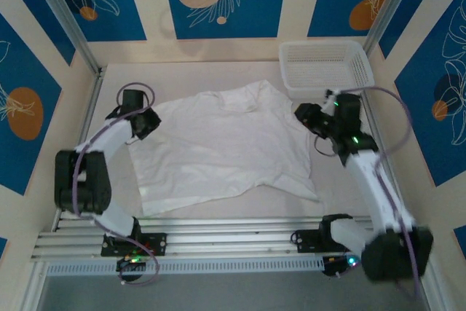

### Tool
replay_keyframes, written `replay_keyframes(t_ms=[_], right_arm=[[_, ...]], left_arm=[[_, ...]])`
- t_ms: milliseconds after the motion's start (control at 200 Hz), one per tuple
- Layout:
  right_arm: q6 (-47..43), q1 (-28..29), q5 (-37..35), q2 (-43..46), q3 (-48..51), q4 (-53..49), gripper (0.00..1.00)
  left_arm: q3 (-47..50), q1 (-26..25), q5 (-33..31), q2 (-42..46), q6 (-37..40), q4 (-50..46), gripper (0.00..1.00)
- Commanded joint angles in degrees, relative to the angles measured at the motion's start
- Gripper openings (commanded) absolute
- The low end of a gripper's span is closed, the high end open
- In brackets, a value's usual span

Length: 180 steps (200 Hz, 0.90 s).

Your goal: Fold the inside-out t-shirt

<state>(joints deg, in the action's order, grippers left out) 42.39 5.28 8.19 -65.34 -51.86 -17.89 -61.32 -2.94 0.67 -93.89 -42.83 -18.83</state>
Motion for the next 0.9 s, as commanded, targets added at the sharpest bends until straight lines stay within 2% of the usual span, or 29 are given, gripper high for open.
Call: replay_keyframes(t_ms=[0,90,240,460,650,740,835,895], right_arm=[[-5.86,2.85,1.5,-10.54,-0.51,-5.54,0.14],[-2.4,2.86,0.22,-17.33,-0.05,-0.07,0.09],[4.17,2.93,-1.77,-25.89,0.01,1.66,0.05],[11.72,5.29,-2.03,-33.46,1.0,1.78,0.06],[16.52,10.53,-1.81,-36.96,1.82,4.92,0.05],[19.01,12.52,-1.82,-36.45,2.85,6.93,0.05],[19.55,15.01,-2.03,-32.34,2.94,7.38,0.05],[18.65,15.89,-3.56,-27.14,2.67,6.05,0.06]], left_arm=[[-7.31,0.12,-4.95,-7.81,-1.59,-4.28,0.01],[-12.19,0.51,-5.24,-13.78,-2.54,-3.85,0.0],[-19.92,1.89,-5.46,-22.32,-4.17,-4.41,0.0],[-37.28,4.23,-0.37,-38.09,-4.74,-7.33,0.0],[-52.43,5.27,3.69,-49.25,-4.98,-7.39,0.0],[-56.39,5.68,4.34,-50.7,-4.6,-6.92,0.0],[-56.57,6.16,4.34,-47.57,-3.31,-5.87,0.0],[-54.88,6.48,4.84,-43.11,-2.4,-5.42,0.08]])
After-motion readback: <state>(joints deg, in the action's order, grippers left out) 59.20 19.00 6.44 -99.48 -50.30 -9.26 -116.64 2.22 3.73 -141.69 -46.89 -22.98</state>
